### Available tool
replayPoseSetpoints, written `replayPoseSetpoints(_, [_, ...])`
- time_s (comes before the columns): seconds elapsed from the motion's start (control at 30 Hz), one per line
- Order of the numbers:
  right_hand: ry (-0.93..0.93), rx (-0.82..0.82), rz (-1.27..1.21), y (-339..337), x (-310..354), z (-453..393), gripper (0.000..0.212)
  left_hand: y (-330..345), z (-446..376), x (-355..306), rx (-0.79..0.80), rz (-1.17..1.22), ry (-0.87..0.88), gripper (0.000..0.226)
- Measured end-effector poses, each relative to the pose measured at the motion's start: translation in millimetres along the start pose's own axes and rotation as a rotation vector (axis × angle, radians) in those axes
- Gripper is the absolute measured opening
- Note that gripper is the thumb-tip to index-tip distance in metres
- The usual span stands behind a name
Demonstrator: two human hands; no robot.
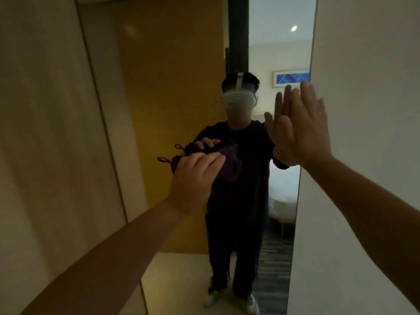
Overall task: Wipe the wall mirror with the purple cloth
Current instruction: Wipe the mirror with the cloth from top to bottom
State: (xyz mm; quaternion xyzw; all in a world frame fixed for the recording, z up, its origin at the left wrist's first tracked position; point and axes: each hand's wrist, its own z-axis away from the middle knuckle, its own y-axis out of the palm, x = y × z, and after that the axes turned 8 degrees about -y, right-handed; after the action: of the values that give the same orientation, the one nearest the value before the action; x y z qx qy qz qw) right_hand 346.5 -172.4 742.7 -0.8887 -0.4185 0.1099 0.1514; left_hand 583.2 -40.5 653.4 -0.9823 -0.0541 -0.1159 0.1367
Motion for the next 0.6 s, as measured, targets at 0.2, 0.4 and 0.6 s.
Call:
replayPoseSetpoints(0.2, [-0.166, 0.082, -0.130, 43, 97, 14, 0.063, -73, 33, 102, 0.056, -0.181, -0.058, 0.036])
replayPoseSetpoints(0.4, [-0.183, 0.118, -0.134, 87, 195, 33, 0.061, -119, 90, 184, 0.102, -0.213, -0.097, 0.040])
replayPoseSetpoints(0.6, [-0.191, 0.254, -0.060, 125, 260, 55, 0.060, -126, 141, 241, 0.100, -0.141, -0.072, 0.034])
